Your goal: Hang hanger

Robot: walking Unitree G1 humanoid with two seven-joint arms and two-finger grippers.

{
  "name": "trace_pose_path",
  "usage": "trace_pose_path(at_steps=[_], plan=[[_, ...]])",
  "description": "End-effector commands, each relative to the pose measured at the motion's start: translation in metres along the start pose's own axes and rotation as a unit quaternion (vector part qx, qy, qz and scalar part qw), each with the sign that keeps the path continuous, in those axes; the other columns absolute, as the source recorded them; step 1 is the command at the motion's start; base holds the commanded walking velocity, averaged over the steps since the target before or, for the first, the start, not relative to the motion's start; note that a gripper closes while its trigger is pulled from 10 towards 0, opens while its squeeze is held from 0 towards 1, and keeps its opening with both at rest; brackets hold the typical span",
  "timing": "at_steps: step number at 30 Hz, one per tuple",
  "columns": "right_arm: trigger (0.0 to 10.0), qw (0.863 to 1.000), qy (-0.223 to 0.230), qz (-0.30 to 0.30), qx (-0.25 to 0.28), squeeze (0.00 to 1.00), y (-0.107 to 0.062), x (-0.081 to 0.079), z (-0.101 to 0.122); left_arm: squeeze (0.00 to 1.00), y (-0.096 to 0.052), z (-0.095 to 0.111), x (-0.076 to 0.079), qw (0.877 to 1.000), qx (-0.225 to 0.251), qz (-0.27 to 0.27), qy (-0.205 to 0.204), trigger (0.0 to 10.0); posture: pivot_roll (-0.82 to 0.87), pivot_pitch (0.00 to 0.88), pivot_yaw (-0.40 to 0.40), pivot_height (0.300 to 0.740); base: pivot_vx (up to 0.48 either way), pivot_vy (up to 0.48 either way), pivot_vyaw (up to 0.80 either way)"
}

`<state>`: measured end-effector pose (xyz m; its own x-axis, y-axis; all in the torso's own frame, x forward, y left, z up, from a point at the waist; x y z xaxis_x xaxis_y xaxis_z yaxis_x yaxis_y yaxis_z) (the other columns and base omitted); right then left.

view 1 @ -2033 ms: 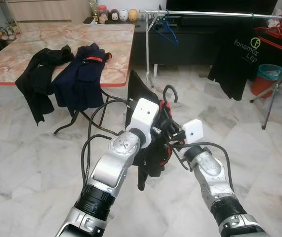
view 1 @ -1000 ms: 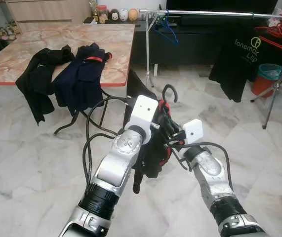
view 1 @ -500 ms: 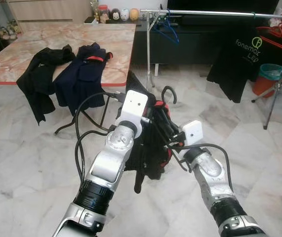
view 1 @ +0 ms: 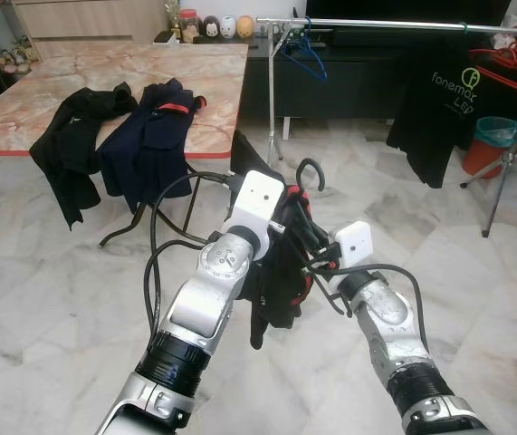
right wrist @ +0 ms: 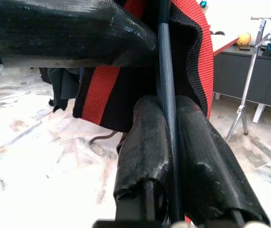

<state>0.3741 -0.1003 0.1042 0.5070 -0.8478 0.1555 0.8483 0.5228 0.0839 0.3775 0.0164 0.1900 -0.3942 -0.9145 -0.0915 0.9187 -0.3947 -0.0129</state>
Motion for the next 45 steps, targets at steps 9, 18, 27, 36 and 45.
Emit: trace_pose_path(at_steps=[9, 18, 27, 36, 45], plan=[[0.0, 1.0, -0.006, 0.011, 0.028, 0.0, 0.003, -0.003, 0.015, 0.0, 0.0, -0.003, -0.012, 0.998, -0.002, 0.034, 0.057, 10.0, 0.1, 0.0, 0.046, 0.74, 0.0, 0.0, 0.0], [0.0, 0.999, 0.001, 0.022, 0.025, 0.0, 0.003, -0.005, 0.014, 0.0, 0.002, -0.003, -0.009, 0.998, 0.001, 0.029, 0.052, 10.0, 0.1, 0.0, 0.044, 0.74, 0.0, 0.0, 0.0], [0.0, 0.999, 0.004, 0.032, 0.023, 0.0, 0.003, -0.007, 0.013, 0.0, 0.002, -0.004, -0.008, 0.999, 0.003, 0.026, 0.048, 0.0, 0.1, 0.0, 0.044, 0.74, 0.0, 0.0, 0.0], [0.0, 0.999, 0.008, 0.039, 0.022, 0.0, 0.001, -0.009, 0.012, 0.0, 0.002, -0.003, -0.008, 0.998, 0.004, 0.027, 0.049, 0.0, 0.1, 0.0, 0.044, 0.74, 0.0, 0.0, 0.0], [0.0, 0.999, 0.01, 0.042, 0.02, 0.0, 0.0, -0.009, 0.011, 0.0, 0.002, -0.003, -0.008, 0.999, 0.006, 0.024, 0.048, 0.0, 0.1, 0.0, 0.044, 0.74, 0.0, 0.0, 0.0]])
Point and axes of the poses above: a point about 5 cm out from each wrist's last joint towards the gripper, its own y axis pointing out of the wrist towards the gripper, its own z axis along the axis of the wrist's last joint, x = y × z, the point moved 5 cm from there along y, pointing out of the wrist towards the gripper, and after that the axes turned 5 degrees about -y, right-handed, at the moved point
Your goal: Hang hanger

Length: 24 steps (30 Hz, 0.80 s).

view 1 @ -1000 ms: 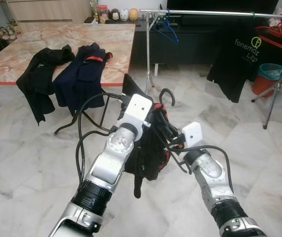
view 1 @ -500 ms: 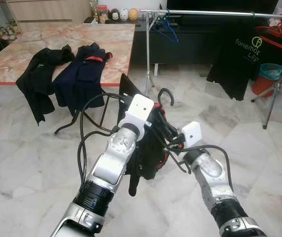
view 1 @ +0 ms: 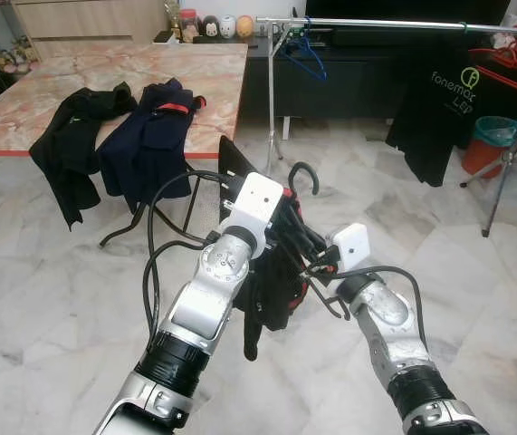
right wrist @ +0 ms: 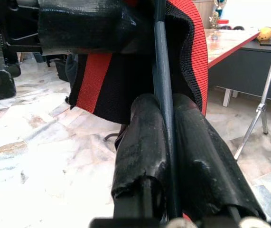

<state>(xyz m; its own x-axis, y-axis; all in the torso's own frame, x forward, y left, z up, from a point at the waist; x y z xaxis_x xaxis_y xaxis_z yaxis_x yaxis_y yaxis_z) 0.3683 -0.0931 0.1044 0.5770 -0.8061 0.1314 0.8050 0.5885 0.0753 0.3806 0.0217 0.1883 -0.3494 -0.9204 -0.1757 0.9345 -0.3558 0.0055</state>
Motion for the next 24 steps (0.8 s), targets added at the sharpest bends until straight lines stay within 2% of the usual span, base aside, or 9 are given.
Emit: trace_pose_path(at_steps=[1, 13, 24], plan=[[0.0, 1.0, -0.006, 0.003, 0.018, 0.0, 0.001, 0.0, 0.01, 0.0, 0.001, -0.001, -0.001, 1.0, 0.0, 0.001, 0.006, 0.0, 0.1, 0.0, 0.043, 0.74, 0.0, 0.0, 0.0], [0.0, 1.0, -0.008, 0.012, 0.007, 0.0, -0.002, 0.0, 0.005, 0.0, 0.0, -0.001, -0.001, 1.0, 0.001, 0.0, 0.004, 0.0, 0.1, 0.0, 0.039, 0.74, 0.0, 0.0, 0.0], [0.0, 0.994, -0.043, 0.059, -0.084, 0.0, -0.027, -0.006, -0.033, 0.0, 0.001, -0.003, -0.008, 1.0, 0.0, 0.011, 0.003, 0.0, 0.09, 0.0, 0.036, 0.74, 0.0, 0.0, 0.0]])
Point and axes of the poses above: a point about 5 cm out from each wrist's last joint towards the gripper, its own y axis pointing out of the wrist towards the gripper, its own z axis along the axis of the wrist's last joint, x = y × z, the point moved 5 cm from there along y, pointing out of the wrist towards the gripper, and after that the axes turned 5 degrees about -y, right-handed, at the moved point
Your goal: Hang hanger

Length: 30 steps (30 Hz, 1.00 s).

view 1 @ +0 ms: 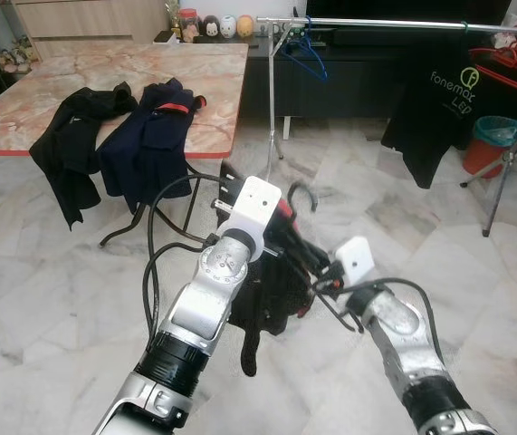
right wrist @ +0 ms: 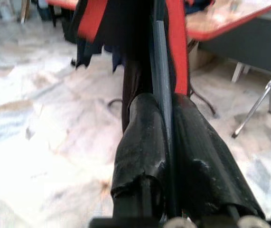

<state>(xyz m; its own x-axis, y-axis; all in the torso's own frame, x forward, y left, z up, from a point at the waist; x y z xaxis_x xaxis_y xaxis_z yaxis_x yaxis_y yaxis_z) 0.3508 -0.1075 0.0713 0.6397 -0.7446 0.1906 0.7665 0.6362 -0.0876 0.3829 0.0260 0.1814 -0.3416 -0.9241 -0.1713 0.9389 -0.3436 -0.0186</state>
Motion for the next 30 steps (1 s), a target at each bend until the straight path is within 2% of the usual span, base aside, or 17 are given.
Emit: trace_pose_path(at_steps=[1, 6, 13, 17, 19, 21, 23, 24, 25, 26, 28, 30], plan=[[0.0, 1.0, -0.016, 0.02, -0.015, 0.0, -0.003, -0.005, -0.005, 0.0, 0.0, 0.004, -0.005, 1.0, 0.012, 0.008, 0.006, 0.0, 0.09, 0.0, 0.036, 0.74, 0.0, 0.0, 0.0], [0.0, 0.998, -0.016, 0.05, -0.037, 0.0, -0.009, -0.016, -0.015, 0.0, 0.001, 0.001, -0.01, 1.0, 0.009, 0.015, 0.006, 0.0, 0.09, 0.0, 0.033, 0.74, 0.0, 0.0, 0.0], [0.0, 0.995, -0.018, 0.091, -0.039, 0.0, -0.021, -0.026, -0.015, 0.0, -0.001, -0.01, -0.023, 0.999, -0.008, 0.03, 0.018, 0.0, 0.08, 0.0, 0.03, 0.74, 0.0, 0.0, 0.0], [0.0, 0.993, -0.03, 0.099, -0.049, 0.0, -0.029, -0.026, -0.016, 0.0, -0.003, -0.016, -0.033, 0.998, -0.018, 0.041, 0.036, 0.0, 0.08, 0.0, 0.03, 0.74, 0.0, 0.0, 0.0], [0.0, 0.991, -0.042, 0.111, -0.059, 0.0, -0.036, -0.027, -0.015, 0.0, -0.006, -0.025, -0.046, 0.995, -0.03, 0.055, 0.072, 0.0, 0.07, 0.0, 0.03, 0.74, 0.0, 0.0, 0.0], [0.0, 0.99, -0.055, 0.108, -0.071, 0.0, -0.041, -0.022, -0.014, 0.0, -0.008, -0.033, -0.056, 0.994, -0.046, 0.067, 0.072, 0.0, 0.07, 0.0, 0.028, 0.74, 0.0, 0.0, 0.0], [0.0, 0.99, -0.059, 0.105, -0.078, 0.0, -0.042, -0.02, -0.014, 0.0, -0.009, -0.035, -0.06, 0.993, -0.05, 0.071, 0.074, 0.0, 0.07, 0.0, 0.028, 0.74, 0.0, 0.0, 0.0], [0.0, 0.987, -0.072, 0.104, -0.095, 0.0, -0.046, -0.016, -0.015, 0.0, -0.011, -0.04, -0.068, 0.991, -0.06, 0.081, 0.082, 0.0, 0.07, 0.0, 0.027, 0.74, 0.0, 0.0, 0.0], [0.0, 0.987, -0.072, 0.104, -0.095, 0.0, -0.046, -0.016, -0.015, 0.0, -0.011, -0.04, -0.068, 0.991, -0.06, 0.081, 0.082, 0.0, 0.07, 0.0, 0.027, 0.74, 0.0, 0.0, 0.0], [0.0, 0.985, -0.086, 0.103, -0.112, 0.0, -0.053, -0.012, -0.014, 0.0, -0.014, -0.048, -0.079, 0.988, -0.076, 0.096, 0.094, 0.0, 0.06, 0.0, 0.026, 0.74, 0.0, 0.0, 0.0], [0.0, 0.984, -0.089, 0.103, -0.116, 0.0, -0.054, -0.011, -0.013, 0.0, -0.015, -0.05, -0.082, 0.987, -0.079, 0.099, 0.097, 0.0, 0.06, 0.0, 0.025, 0.74, 0.0, 0.0, 0.0], [0.0, 0.982, -0.106, 0.096, -0.125, 0.0, -0.062, -0.005, -0.009, 0.0, -0.02, -0.065, -0.094, 0.983, -0.096, 0.111, 0.109, 0.0, 0.06, 0.0, 0.025, 0.74, 0.0, 0.0, 0.0]])
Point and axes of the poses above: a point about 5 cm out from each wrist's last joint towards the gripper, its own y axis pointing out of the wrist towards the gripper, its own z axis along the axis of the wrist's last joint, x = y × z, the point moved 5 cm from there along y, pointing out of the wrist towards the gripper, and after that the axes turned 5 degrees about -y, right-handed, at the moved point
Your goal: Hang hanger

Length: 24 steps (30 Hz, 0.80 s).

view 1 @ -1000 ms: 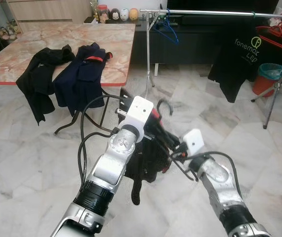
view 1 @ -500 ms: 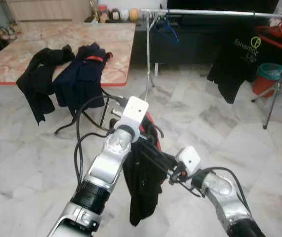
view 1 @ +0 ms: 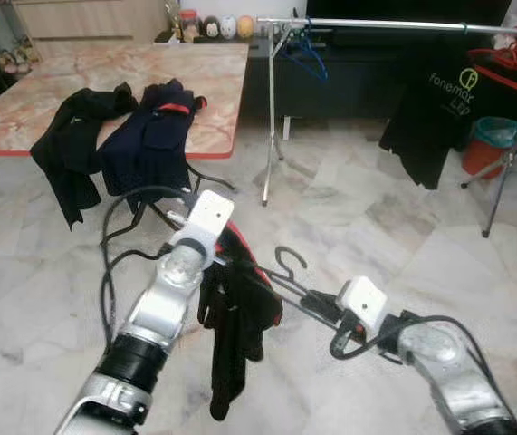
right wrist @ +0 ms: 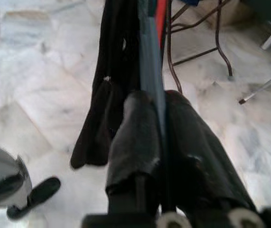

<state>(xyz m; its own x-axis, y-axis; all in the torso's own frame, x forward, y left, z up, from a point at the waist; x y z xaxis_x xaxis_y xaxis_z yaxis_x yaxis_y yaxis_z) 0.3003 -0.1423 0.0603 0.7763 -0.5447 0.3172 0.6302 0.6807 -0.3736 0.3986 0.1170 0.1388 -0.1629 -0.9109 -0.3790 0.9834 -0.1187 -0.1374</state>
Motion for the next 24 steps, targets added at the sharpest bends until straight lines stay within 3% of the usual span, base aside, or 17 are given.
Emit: trace_pose_path(at_steps=[1, 4, 7, 11, 16, 17, 18, 19, 22, 23, 24], plan=[[0.0, 1.0, -0.016, -0.01, -0.005, 0.0, -0.008, 0.006, 0.005, 0.0, -0.001, -0.017, -0.015, 0.999, -0.016, 0.024, 0.016, 0.0, 0.05, 0.0, 0.025, 0.74, 0.0, 0.0, 0.0], [0.0, 1.0, -0.015, -0.007, -0.009, 0.0, -0.015, 0.008, 0.006, 0.0, -0.003, -0.032, -0.024, 0.998, -0.036, 0.039, 0.022, 0.0, 0.05, 0.0, 0.024, 0.74, 0.0, 0.0, 0.0], [0.0, 0.999, -0.015, 0.028, -0.011, 0.0, -0.025, -0.001, 0.008, 0.0, -0.006, -0.053, -0.042, 0.995, -0.062, 0.072, 0.022, 0.0, 0.05, 0.0, 0.024, 0.74, 0.0, 0.0, 0.0], [0.0, 1.0, -0.016, 0.022, -0.015, 0.0, -0.033, 0.004, 0.009, 0.0, -0.013, -0.074, -0.059, 0.99, -0.088, 0.109, 0.015, 0.0, 0.05, 0.0, 0.021, 0.74, 0.0, 0.0, 0.0], [0.0, 1.0, 0.001, 0.01, 0.002, 0.0, -0.035, 0.008, 0.016, 0.0, -0.018, -0.089, -0.07, 0.986, -0.104, 0.128, 0.006, 0.4, 0.05, 0.0, 0.02, 0.74, 0.0, 0.0, 0.0], [0.0, 1.0, 0.006, 0.008, 0.006, 0.0, -0.035, 0.008, 0.017, 0.0, -0.021, -0.095, -0.073, 0.985, -0.111, 0.134, -0.005, 3.8, 0.05, 0.0, 0.019, 0.74, 0.0, 0.0, 0.0], [0.0, 1.0, 0.008, 0.007, 0.008, 0.0, -0.035, 0.007, 0.018, 0.0, -0.023, -0.1, -0.076, 0.983, -0.116, 0.141, -0.017, 7.9, 0.05, 0.0, 0.019, 0.74, 0.0, 0.0, 0.0], [0.0, 1.0, 0.007, -0.014, 0.015, 0.0, -0.035, 0.012, 0.02, 0.0, -0.029, -0.11, -0.081, 0.98, -0.127, 0.149, -0.032, 10.0, 0.05, 0.0, 0.019, 0.74, 0.0, 0.0, 0.0], [0.0, 1.0, 0.009, -0.023, 0.018, 0.0, -0.035, 0.014, 0.02, 0.0, -0.03, -0.113, -0.082, 0.979, -0.129, 0.151, -0.037, 10.0, 0.05, 0.0, 0.019, 0.74, 0.0, 0.0, 0.0], [8.0, 0.999, 0.01, -0.045, 0.025, 0.0, -0.034, 0.018, 0.022, 0.0, -0.033, -0.118, -0.084, 0.978, -0.131, 0.153, -0.054, 10.0, 0.05, 0.0, 0.019, 0.74, 0.0, 0.0, 0.0], [8.0, 0.997, 0.011, -0.073, 0.032, 0.0, -0.033, 0.025, 0.022, 0.0, -0.035, -0.12, -0.083, 0.977, -0.128, 0.151, -0.079, 10.0, 0.05, 0.0, 0.02, 0.74, 0.0, 0.0, 0.0]])
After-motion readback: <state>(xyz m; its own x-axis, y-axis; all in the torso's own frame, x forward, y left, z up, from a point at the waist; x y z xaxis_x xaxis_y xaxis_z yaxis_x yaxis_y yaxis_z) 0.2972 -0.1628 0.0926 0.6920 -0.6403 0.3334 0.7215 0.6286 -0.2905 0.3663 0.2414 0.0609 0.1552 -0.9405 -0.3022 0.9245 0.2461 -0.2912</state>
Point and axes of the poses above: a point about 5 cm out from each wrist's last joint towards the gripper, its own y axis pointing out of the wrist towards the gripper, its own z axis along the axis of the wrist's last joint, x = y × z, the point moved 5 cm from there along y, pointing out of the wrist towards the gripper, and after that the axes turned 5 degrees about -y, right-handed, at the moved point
